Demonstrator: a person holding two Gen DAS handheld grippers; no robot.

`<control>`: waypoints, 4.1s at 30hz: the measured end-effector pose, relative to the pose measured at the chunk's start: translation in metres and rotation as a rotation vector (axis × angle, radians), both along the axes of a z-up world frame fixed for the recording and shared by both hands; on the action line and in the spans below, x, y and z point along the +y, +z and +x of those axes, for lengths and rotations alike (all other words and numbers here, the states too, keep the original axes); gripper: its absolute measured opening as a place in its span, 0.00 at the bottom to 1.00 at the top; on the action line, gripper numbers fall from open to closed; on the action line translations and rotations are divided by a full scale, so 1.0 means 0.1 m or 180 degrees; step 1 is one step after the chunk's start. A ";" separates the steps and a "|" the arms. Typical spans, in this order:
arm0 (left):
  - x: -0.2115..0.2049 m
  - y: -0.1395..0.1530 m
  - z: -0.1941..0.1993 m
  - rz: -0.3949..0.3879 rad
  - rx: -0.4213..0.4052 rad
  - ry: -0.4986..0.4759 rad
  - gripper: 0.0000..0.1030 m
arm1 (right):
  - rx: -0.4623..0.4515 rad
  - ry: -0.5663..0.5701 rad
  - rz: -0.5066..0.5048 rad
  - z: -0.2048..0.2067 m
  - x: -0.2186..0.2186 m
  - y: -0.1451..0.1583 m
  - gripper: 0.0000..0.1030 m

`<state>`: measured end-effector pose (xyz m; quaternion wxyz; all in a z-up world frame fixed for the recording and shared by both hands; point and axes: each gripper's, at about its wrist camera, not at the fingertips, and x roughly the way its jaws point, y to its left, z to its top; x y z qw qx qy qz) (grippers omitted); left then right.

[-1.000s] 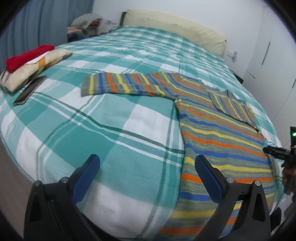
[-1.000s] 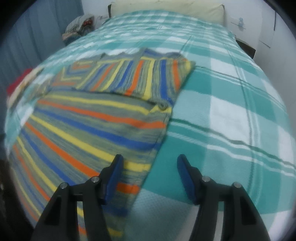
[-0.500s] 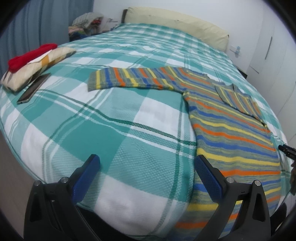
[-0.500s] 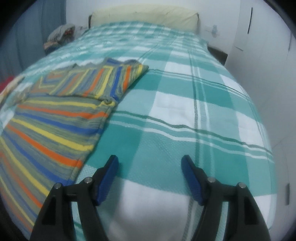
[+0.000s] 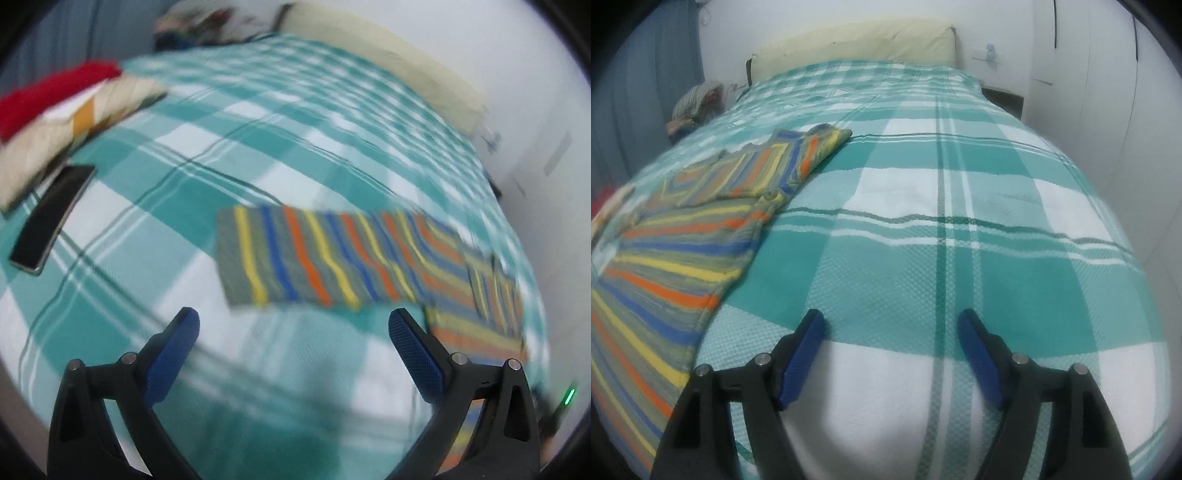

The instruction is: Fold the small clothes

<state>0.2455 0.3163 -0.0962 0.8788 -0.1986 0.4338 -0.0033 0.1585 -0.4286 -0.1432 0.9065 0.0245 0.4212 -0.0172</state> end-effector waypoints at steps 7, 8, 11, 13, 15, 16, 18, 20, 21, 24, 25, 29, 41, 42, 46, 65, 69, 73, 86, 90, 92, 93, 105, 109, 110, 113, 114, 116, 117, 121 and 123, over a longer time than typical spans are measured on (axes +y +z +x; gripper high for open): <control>0.33 -0.54 0.61 -0.0235 0.0467 0.0321 0.94 | -0.0044 0.0039 0.0002 0.03 0.01 -0.09 0.82; 0.33 -0.57 0.64 -0.0219 0.0472 0.0351 0.92 | -0.0045 0.0041 -0.0013 0.03 0.02 -0.09 0.83; 0.24 -0.58 0.67 -0.0159 0.0369 0.0281 0.50 | -0.0059 0.0043 -0.0042 0.03 0.03 -0.10 0.83; 0.17 -0.61 0.73 -0.0157 0.0455 0.0142 0.04 | -0.0067 0.0041 -0.0066 0.03 0.04 -0.10 0.84; 0.10 -0.52 0.74 -0.0001 0.0435 0.0138 0.03 | -0.0072 0.0041 -0.0083 0.03 0.04 -0.11 0.84; 0.06 -0.42 0.75 0.0062 0.0376 0.0128 0.03 | -0.0077 0.0040 -0.0081 0.02 0.04 -0.10 0.84; -0.06 -0.14 0.75 0.0122 0.0204 0.0057 0.03 | -0.0080 0.0041 -0.0073 0.02 0.04 -0.11 0.84; -0.29 0.22 0.78 0.0262 0.0009 -0.0129 0.03 | -0.0090 0.0040 -0.0074 0.02 0.04 -0.11 0.84; -0.46 0.40 0.80 0.0351 -0.0081 -0.0276 0.03 | -0.0095 0.0038 -0.0076 0.02 0.04 -0.11 0.84; -1.25 0.88 0.85 0.0630 -0.0353 -0.0841 0.03 | -0.0110 0.0036 -0.0067 0.01 0.04 -0.11 0.84; -1.47 0.95 0.90 0.0694 -0.0400 -0.0992 0.03 | -0.0113 0.0036 -0.0063 0.01 0.03 -0.11 0.84; -2.47 1.02 1.00 0.0852 -0.0465 -0.1603 0.03 | -0.0125 0.0036 -0.0058 0.01 0.03 -0.11 0.84; -3.69 0.34 1.27 0.0570 -0.0040 -0.2199 0.73 | -0.0136 0.0038 -0.0058 0.00 0.02 -0.10 0.84; -3.61 0.34 1.29 0.0523 -0.0034 -0.2135 0.73 | -0.0140 0.0038 -0.0056 -0.01 0.02 -0.10 0.84; -3.14 0.32 1.33 0.0679 -0.0031 -0.1771 0.80 | -0.0148 0.0039 -0.0056 -0.01 0.02 -0.10 0.84; -2.36 -0.52 1.00 0.0843 0.0311 -0.1224 0.04 | -0.0140 0.0031 -0.0112 0.01 0.02 -0.10 0.84; -2.30 -0.58 1.02 0.0777 0.0323 -0.1073 0.13 | -0.0142 0.0032 -0.0113 0.01 0.02 -0.10 0.84; -2.28 -0.51 0.92 0.0938 0.0270 -0.0937 0.68 | -0.0142 0.0031 -0.0114 0.01 0.02 -0.10 0.84; -2.09 0.73 -0.35 0.1384 -0.0801 -0.0776 0.96 | -0.0091 0.0050 -0.0050 0.02 0.00 -0.11 0.89; -2.03 1.02 -0.53 0.1613 -0.1015 -0.0603 1.00 | -0.0049 0.0023 -0.0036 0.02 0.00 -0.04 0.88; -1.94 0.96 -0.44 0.1725 -0.1005 -0.0548 1.00 | -0.0067 -0.0108 -0.0083 0.02 -0.02 0.06 0.88; -1.87 0.86 -0.34 0.1776 -0.0960 -0.0507 1.00 | -0.0098 -0.0152 -0.0095 0.01 -0.03 0.11 0.88; -1.46 -0.30 0.39 0.1417 -0.0338 -0.0143 0.99 | -0.0158 -0.0324 -0.0292 0.29 -0.09 0.30 0.89; -1.49 -0.40 0.47 0.1346 -0.0264 -0.0188 0.99 | -0.0037 -0.0465 -0.0242 0.35 -0.20 0.10 0.89; -1.49 -0.44 0.50 0.1358 -0.0221 -0.0233 0.99 | 0.0038 -0.0501 -0.0197 0.36 -0.23 0.02 0.90; -1.49 -0.64 0.68 0.1437 0.0015 -0.0437 0.99 | 0.0047 -0.0541 -0.0142 0.36 -0.26 0.01 0.91; -1.49 -0.70 0.70 0.1456 0.0044 -0.0474 1.00 | 0.0081 -0.0556 -0.0158 0.39 -0.26 0.04 0.91; -1.45 -0.80 0.75 0.1340 0.0091 -0.0548 1.00 | 0.0045 -0.0525 -0.0222 0.44 -0.25 0.10 0.91; -1.41 -0.83 0.76 0.1240 0.0112 -0.0551 1.00 | 0.0018 -0.0520 -0.0320 0.47 -0.24 0.12 0.92; -1.44 -0.82 0.72 0.1275 0.0076 -0.0544 1.00 | 0.0291 -0.0485 -0.0326 0.67 -0.31 -0.10 1.00; -1.46 -0.82 0.72 0.1310 0.0108 -0.0551 1.00 | 0.0231 -0.0491 -0.0223 0.67 -0.36 -0.10 1.00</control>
